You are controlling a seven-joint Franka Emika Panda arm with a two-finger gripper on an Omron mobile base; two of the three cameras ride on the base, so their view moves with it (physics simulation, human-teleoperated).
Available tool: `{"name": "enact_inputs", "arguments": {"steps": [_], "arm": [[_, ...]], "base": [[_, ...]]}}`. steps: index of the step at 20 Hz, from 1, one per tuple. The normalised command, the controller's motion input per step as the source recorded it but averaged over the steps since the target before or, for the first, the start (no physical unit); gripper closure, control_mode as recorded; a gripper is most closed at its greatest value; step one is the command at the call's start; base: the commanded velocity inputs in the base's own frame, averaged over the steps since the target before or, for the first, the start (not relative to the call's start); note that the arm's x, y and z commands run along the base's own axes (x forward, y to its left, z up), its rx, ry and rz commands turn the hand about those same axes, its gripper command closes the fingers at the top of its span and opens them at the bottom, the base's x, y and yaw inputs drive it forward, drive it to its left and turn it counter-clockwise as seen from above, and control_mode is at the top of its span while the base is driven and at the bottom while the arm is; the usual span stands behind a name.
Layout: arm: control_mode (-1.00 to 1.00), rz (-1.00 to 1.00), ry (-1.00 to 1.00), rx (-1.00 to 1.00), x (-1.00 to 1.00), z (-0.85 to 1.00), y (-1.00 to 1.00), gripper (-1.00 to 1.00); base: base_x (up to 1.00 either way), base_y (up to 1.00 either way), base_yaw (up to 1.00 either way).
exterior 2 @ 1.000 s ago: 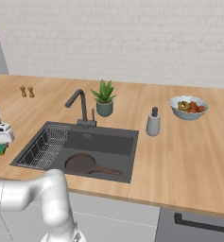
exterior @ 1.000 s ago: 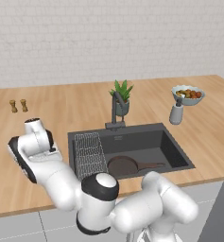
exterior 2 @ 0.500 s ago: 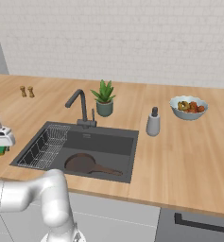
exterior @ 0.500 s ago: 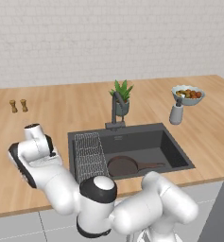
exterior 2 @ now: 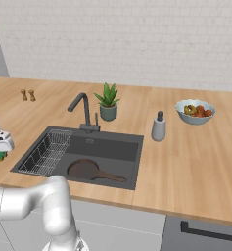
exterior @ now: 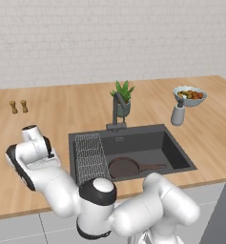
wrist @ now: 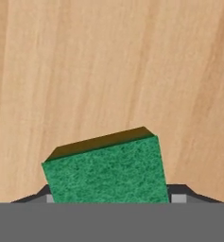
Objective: Pick the pan and sponge and place them into the sink. Then turn on the water.
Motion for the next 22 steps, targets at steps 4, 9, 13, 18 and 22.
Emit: {"name": "enact_inputs", "arguments": {"steps": [4,9,13,18,22], "arm": [[-1.00,0.00,-0.03,0.01,-0.22,0.05,-0.66,1.00],[-1.00,0.00,-0.03,0.00,-0.34,0.33,-1.00,1.00],[-1.00,0.00,-0.01,0.00,-0.39,0.51,-1.00,1.00],[-1.00,0.00,0.00,0.00,-0.40,0.58,-1.00,1.00],[-1.00,0.00,-0.05,0.00,-0.46,0.54,-1.00,1.00]], "base": [[0.00,0.00,0.00],[0.00,0.00,0.00],[0.00,0.00,0.00],[0.00,0.00,0.00],[0.00,0.00,0.00]]}}
